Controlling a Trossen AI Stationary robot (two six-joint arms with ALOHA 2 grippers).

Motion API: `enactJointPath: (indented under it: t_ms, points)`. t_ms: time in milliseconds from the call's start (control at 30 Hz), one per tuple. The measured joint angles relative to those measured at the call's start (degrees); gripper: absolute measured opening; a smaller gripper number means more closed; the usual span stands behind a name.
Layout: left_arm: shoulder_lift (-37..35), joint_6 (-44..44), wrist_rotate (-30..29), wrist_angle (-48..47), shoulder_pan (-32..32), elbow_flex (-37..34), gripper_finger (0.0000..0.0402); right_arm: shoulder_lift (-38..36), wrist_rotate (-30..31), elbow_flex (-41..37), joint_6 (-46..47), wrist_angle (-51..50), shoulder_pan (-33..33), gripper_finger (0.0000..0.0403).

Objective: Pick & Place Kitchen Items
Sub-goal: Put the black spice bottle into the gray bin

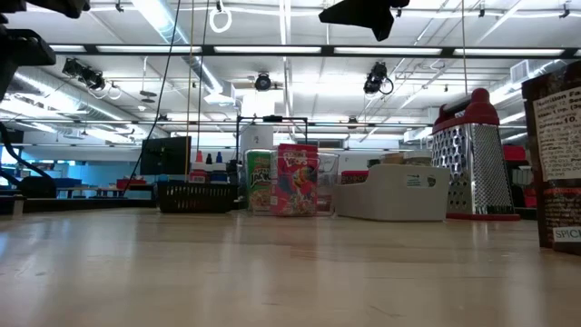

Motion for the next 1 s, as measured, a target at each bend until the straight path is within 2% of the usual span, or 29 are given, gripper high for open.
enactJointPath:
  t_ms: [267, 467, 733, 1000]
  points:
    - [0.0, 2.68, 0.28, 0.02, -1.54, 0.0, 0.0274, 0.0, 0.02, 0.0, 0.15, 0.02, 0.0, 0.0221]
    - [0.0, 1.38, 0.18, 0.3, -2.71, -0.03, 0.0283, 0.0, 0.04, 0.0, 0.13, 0.02, 0.0, 0.0221]
    - [3.1, 1.69, 0.21, 2.14, -2.88, -3.39, 0.0268, 0.0, 0.11, 0.0, 0.13, -0.03, 0.0, 0.0221]
    - [3.8, 3.78, -2.31, 3.58, -2.17, -3.76, 0.0221, 0.0, 0.21, 0.0, -2.06, 0.05, -0.01, 0.0221]
